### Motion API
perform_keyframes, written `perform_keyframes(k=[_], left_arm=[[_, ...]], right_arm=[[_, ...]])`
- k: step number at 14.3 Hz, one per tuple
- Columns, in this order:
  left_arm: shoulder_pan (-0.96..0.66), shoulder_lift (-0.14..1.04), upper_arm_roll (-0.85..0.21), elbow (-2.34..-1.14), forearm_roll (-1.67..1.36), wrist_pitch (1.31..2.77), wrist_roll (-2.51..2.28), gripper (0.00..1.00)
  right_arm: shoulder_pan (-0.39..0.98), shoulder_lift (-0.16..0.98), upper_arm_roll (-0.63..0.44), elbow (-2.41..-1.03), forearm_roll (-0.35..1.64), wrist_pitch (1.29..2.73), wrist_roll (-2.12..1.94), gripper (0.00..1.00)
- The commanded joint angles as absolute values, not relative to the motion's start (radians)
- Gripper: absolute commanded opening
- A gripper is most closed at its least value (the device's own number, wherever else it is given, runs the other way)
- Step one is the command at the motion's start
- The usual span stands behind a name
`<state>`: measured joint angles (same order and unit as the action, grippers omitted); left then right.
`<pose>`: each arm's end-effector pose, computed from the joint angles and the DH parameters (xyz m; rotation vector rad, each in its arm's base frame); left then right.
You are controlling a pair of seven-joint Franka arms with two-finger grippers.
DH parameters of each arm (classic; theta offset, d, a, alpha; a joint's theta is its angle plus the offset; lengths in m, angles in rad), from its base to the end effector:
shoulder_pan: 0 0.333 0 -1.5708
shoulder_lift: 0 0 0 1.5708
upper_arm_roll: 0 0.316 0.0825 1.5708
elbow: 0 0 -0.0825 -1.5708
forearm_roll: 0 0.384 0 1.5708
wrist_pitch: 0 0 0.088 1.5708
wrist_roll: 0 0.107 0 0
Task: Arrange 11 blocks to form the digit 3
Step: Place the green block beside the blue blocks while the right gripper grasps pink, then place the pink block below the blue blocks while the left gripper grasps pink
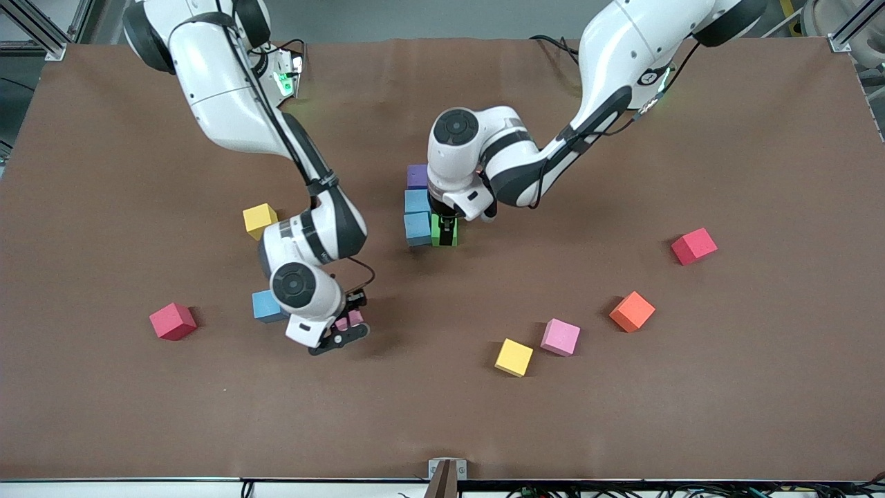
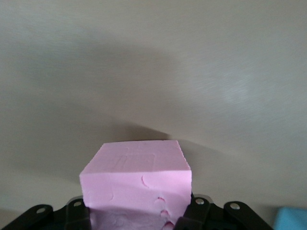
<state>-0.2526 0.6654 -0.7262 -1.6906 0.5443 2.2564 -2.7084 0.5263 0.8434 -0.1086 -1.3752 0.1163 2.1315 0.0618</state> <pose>0.4411 -0.5184 0.2937 2.1969 2.0999 -0.0201 0.6547 0.3134 0.2037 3.0919 0.5034 -0.1291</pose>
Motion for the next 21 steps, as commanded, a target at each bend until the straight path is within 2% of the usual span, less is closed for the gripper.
perform_keyframes(k=[1,3,8,10,13,18,21], left_arm=[[-0.117,0.615,-0.831,-1.71,0.554,2.179,-2.638,1.0],[-0.005,0.615,-0.891,-1.707,0.554,2.149,-2.506,1.0],[0.089,0.653,-0.884,-1.597,0.551,2.086,-2.163,1.0],[0.132,0.692,-0.867,-1.543,0.549,2.086,-2.027,1.0],[0.129,0.741,-0.77,-1.494,0.546,2.086,-1.867,1.0],[0.12,0.892,-0.727,-1.344,0.537,2.086,-1.775,1.0],[0.121,0.93,-0.712,-1.313,0.523,2.086,-1.689,1.0]], right_arm=[[0.583,0.831,-0.114,-1.399,0.15,2.141,0.196,0.21],[0.621,0.833,-0.114,-1.401,0.161,2.144,0.294,0.21],[0.718,0.824,-0.11,-1.472,0.164,2.236,0.437,0.21],[0.744,0.824,-0.11,-1.491,0.166,2.267,0.477,0.21],[0.776,0.802,-0.11,-1.525,0.166,2.272,0.486,0.22],[0.792,0.743,-0.109,-1.609,0.161,2.272,0.482,0.24],[0.81,0.739,-0.107,-1.617,0.163,2.275,0.488,0.25]])
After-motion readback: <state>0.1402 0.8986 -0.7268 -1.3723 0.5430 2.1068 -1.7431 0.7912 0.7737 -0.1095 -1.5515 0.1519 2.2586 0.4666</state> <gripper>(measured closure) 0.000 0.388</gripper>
